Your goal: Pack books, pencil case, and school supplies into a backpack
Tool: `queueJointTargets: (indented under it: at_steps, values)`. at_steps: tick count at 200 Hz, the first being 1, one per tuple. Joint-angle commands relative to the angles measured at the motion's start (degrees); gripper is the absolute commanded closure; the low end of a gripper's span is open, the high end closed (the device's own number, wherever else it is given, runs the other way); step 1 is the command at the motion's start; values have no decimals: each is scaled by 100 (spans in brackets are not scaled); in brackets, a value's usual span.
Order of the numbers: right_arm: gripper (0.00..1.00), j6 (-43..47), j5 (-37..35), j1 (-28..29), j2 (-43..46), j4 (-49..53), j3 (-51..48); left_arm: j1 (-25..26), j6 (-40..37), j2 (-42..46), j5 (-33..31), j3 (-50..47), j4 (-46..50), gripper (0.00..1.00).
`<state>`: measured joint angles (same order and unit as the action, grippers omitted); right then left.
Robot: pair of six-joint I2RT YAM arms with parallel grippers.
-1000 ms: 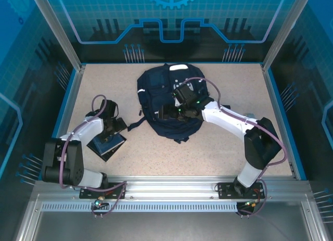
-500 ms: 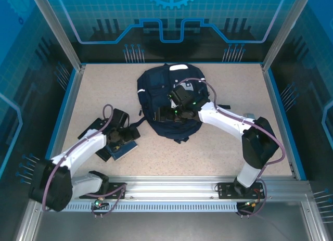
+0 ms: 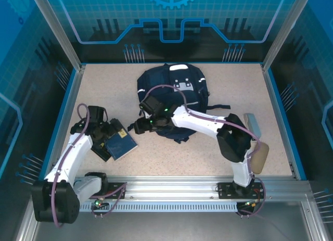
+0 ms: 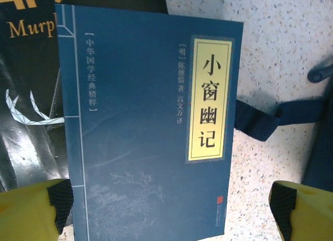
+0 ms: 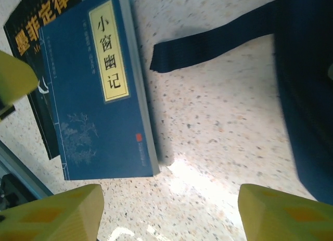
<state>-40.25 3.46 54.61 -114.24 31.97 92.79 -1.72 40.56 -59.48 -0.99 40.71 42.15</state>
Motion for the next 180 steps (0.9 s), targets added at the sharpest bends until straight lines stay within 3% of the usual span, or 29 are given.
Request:
queueJointTargets:
  at_steps: [1,45,128,180]
  values:
    - [35,153,50,126,-402,389,369,-285,-31,192,454,-160,1,1]
    - [46,288,373,155,-993,525,745,-573,26,277,632,-512,-78,2]
    - [42,473,914,266,-1808,731,1549,-637,173,169,1010,-1055,-530,4]
    - [55,415,894,340,-2141,852,1676,-638,165,172,1417,-1173,-784,5]
